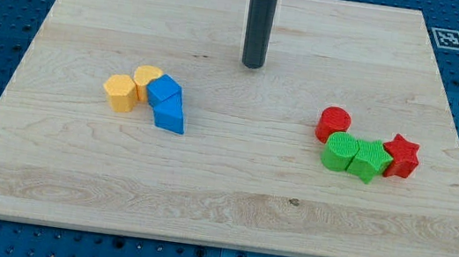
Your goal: Move the red circle above the green star
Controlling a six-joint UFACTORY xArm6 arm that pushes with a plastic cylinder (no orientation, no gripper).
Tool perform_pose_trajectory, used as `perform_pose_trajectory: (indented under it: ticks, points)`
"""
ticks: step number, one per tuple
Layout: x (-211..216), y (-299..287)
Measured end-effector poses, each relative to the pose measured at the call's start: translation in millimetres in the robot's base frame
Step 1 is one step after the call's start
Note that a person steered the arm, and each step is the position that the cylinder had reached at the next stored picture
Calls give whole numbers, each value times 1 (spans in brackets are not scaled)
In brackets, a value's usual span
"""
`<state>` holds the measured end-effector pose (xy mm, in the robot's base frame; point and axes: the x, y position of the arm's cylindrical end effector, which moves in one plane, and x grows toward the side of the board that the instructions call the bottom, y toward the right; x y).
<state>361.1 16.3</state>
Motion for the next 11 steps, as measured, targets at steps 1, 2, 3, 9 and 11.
perform_pose_trajectory:
  ticks: [1,2,3,9,11]
  points:
    - [0,0]
    - [15,13]
    - [53,29]
    - [107,97]
    - [89,106]
